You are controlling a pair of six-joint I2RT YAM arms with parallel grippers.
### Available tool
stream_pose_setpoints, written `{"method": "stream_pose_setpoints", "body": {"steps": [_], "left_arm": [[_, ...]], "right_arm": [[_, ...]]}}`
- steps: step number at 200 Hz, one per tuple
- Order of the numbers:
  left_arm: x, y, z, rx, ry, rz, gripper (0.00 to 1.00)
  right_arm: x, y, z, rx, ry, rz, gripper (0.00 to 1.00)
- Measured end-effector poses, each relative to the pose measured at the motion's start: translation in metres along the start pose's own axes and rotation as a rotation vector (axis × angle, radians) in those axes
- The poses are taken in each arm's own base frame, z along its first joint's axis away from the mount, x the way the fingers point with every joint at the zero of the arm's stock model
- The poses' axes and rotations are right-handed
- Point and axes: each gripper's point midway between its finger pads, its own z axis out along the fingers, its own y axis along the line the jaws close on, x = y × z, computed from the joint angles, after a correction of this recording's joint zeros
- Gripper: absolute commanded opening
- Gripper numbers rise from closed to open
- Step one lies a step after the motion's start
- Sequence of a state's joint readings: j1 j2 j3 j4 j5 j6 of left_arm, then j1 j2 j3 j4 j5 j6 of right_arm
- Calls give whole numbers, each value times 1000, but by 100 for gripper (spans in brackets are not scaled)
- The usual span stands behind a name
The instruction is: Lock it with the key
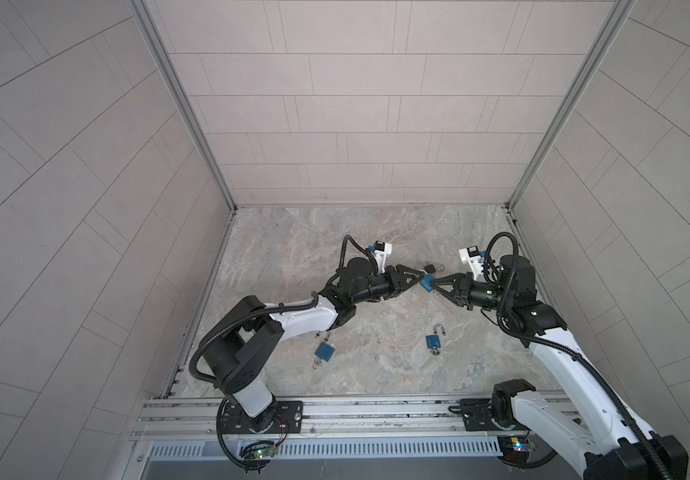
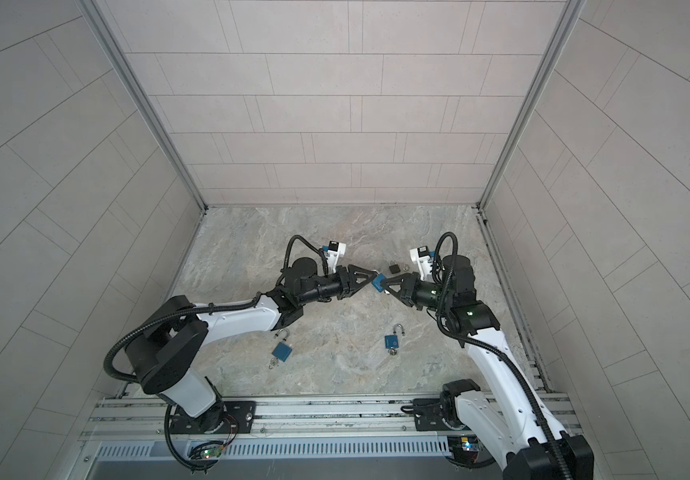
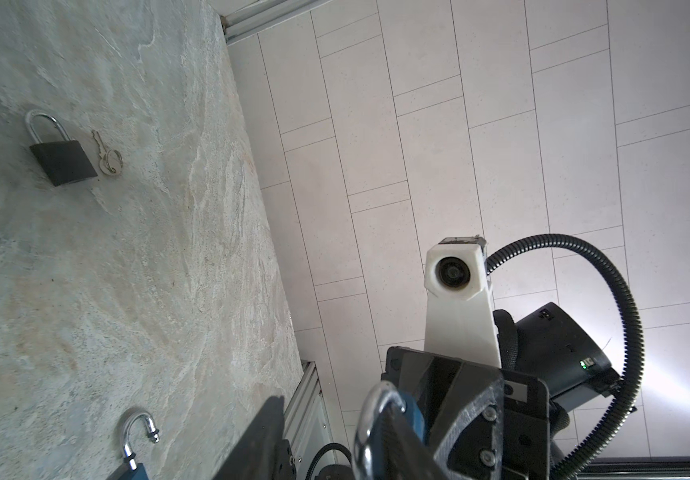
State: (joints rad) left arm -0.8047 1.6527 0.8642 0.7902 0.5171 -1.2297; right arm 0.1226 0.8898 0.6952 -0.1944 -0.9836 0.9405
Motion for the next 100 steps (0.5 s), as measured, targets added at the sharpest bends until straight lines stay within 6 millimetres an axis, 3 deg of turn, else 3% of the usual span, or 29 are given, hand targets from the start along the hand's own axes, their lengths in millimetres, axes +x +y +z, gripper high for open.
{"method": "stream_pose_setpoints", "body": {"steps": [24,100], "left_arm": [[0,0,0,0,0,-2,35],[-4,-11,4,25,6,-13,0]], "right_arm": [[0,0,0,0,0,-1,0],[0,0,0,-2,0,-20,0]]}}
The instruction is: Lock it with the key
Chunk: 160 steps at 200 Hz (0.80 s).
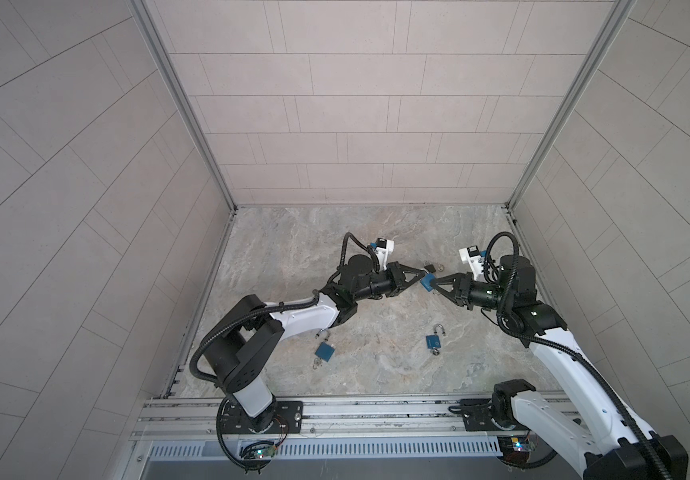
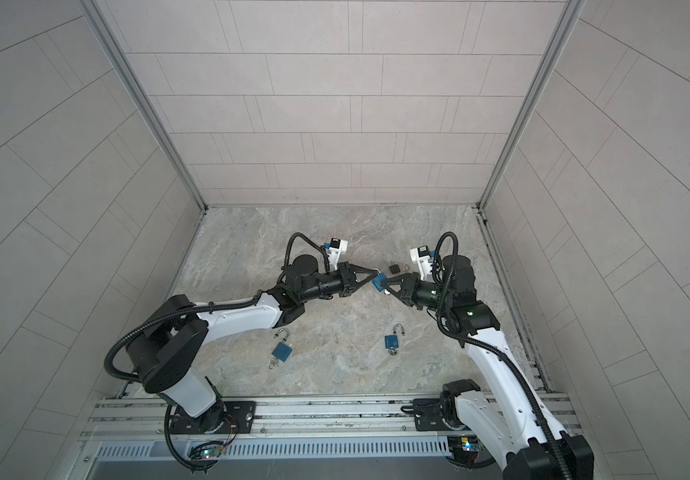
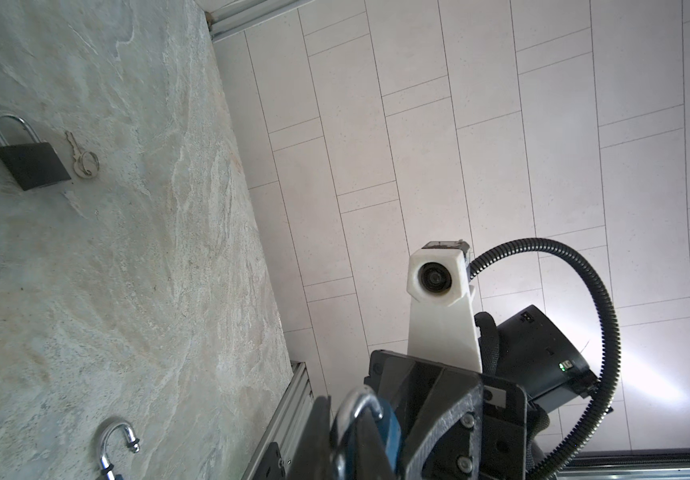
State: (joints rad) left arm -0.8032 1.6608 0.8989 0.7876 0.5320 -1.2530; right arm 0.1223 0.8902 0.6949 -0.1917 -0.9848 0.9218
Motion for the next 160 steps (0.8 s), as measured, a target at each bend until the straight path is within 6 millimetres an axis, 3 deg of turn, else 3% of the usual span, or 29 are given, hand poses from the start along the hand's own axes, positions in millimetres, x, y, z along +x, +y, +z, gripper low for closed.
{"method": "stream_pose_setpoints", "body": {"steps": [57,93,109,160], "left_arm": [[-1,3,1,-20,4,-14,0],[-2,7,-2,-55,-8,-19,0],[-5,6,-4,-67,-23,-17,0],[-13,13,-7,-103,-61,-26,0]], "right_arm": [[1,-2,1,3,6,3,1],[2,-5,2,11,13,13,16],[2,-5,2,11,12,14,30],[2,-14,4,33,0,45,43]]}}
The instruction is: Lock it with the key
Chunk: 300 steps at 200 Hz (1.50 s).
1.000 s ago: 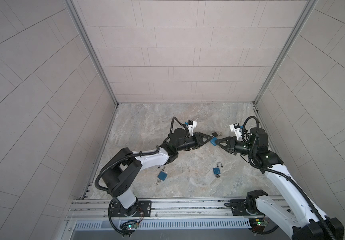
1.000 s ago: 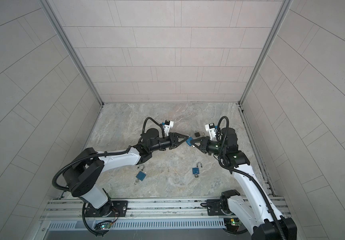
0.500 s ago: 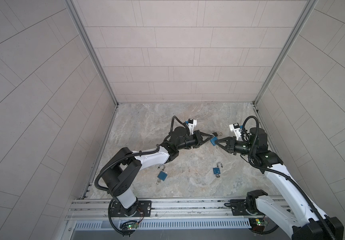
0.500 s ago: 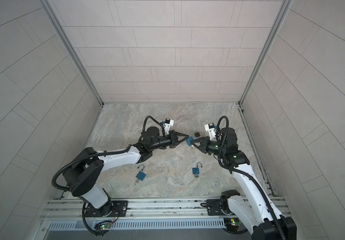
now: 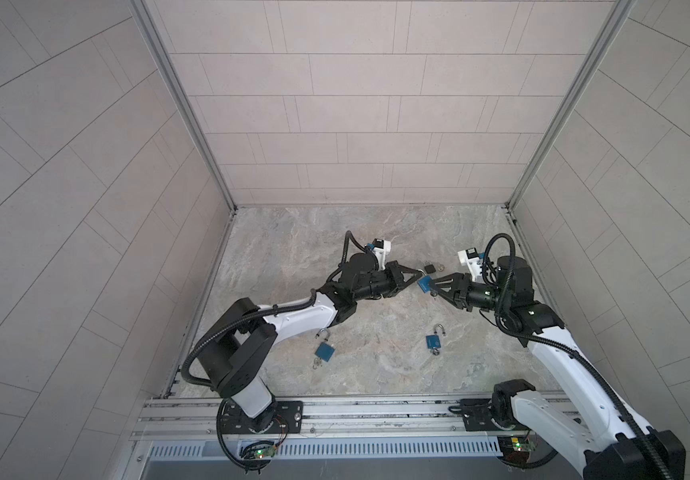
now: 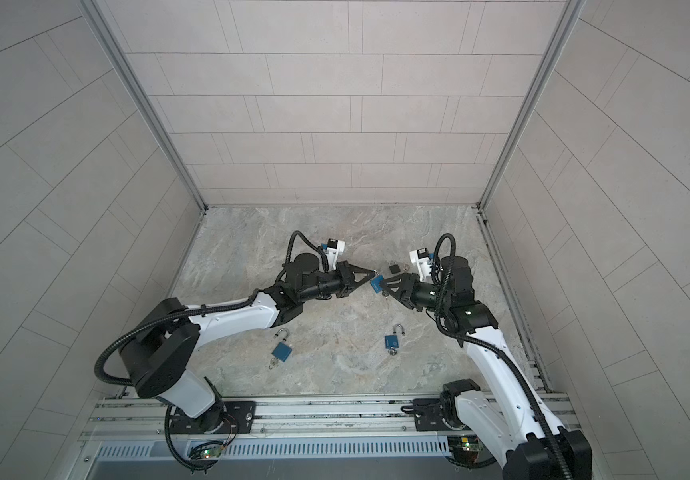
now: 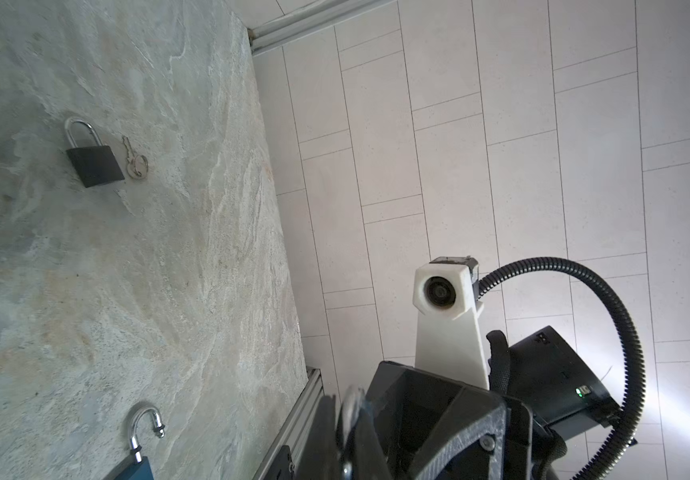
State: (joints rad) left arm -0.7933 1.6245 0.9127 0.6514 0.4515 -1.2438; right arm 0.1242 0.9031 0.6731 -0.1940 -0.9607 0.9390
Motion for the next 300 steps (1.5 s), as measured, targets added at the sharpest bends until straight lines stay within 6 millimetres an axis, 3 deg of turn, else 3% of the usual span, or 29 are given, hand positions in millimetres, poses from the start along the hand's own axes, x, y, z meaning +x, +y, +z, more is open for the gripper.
{"method": "stream_pose_setpoints", "body": {"steps": [56,114,163,300], "left_arm": [[-10,12,2,-14,-33,-49,0],[-11,18,2,-22,-42,-63,0],[-12,17,1,-10,-46,-65,0],[-10,22,3,-2,-49,-83,0]], "right_arm": [[7,-10,-2,15,-16,10,43],[17,-39,3,36,-30,89,32],[6,-30,6,-6,-64,90,30],[-8,-31,18,-27,-74,110,23]]}}
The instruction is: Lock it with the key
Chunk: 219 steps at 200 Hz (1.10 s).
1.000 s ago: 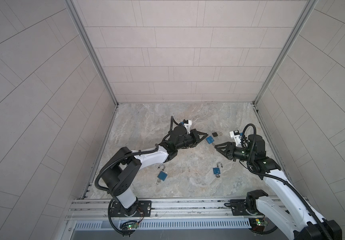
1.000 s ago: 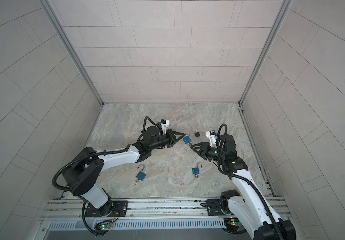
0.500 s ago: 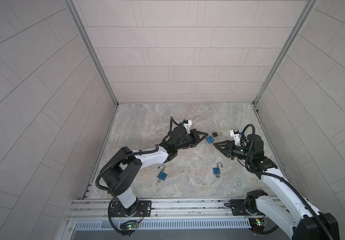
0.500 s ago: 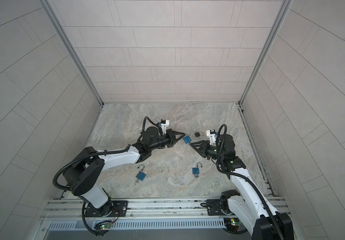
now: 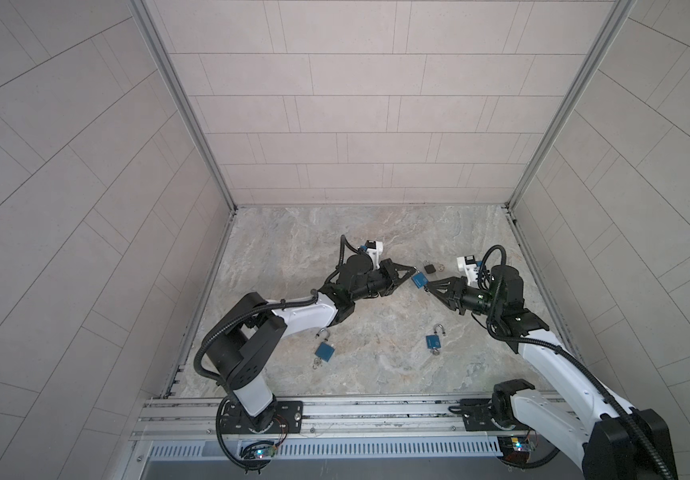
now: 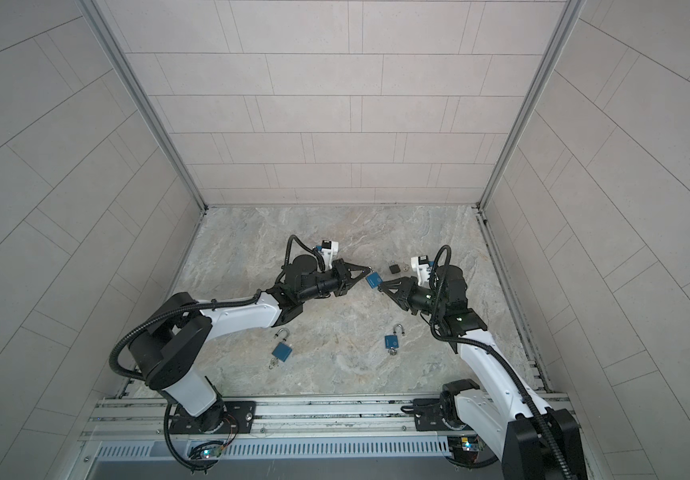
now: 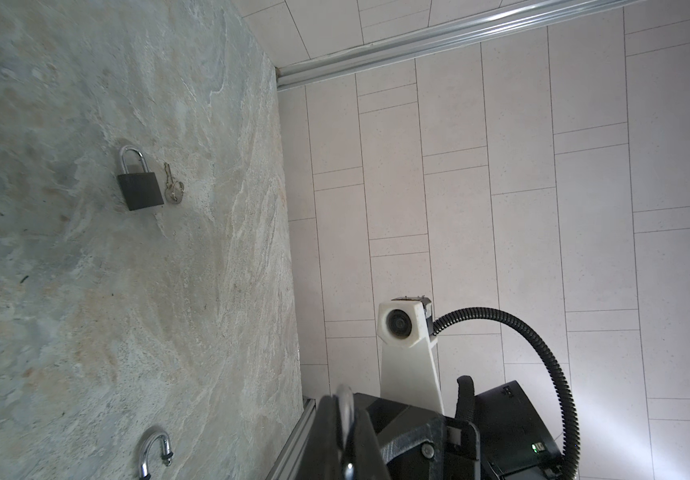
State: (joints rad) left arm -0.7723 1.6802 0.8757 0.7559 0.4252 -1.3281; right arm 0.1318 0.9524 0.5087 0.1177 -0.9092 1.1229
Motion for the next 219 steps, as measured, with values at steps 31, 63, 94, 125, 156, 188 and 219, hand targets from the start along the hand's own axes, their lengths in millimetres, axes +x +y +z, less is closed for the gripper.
{"method": "stream_pose_setpoints", "body": {"steps": [31,63,94,125,156,188,219], "left_arm": [[-1,0,1,4,-4,-6,0],[-3,-3,1,19,-17,-10,0],[-6,-4,0,32,-34,-20,0],[-7,-7,0,54,-41,-24,0],[-8,-8,0,68,-46,-30,0],[-9,-5,0,66,-49,-39,0],[-8,-3,-1,65,-53,-46,0]], "right_arm": [[1,3,2,-7,7,-4,21],[1,7,3,-17,7,-14,21],[0,9,4,-25,0,-19,16],[1,11,5,-28,4,-17,15],[2,13,5,-34,4,-17,13],[1,15,5,-41,0,-21,3],[2,16,4,-39,-3,-24,0]]}}
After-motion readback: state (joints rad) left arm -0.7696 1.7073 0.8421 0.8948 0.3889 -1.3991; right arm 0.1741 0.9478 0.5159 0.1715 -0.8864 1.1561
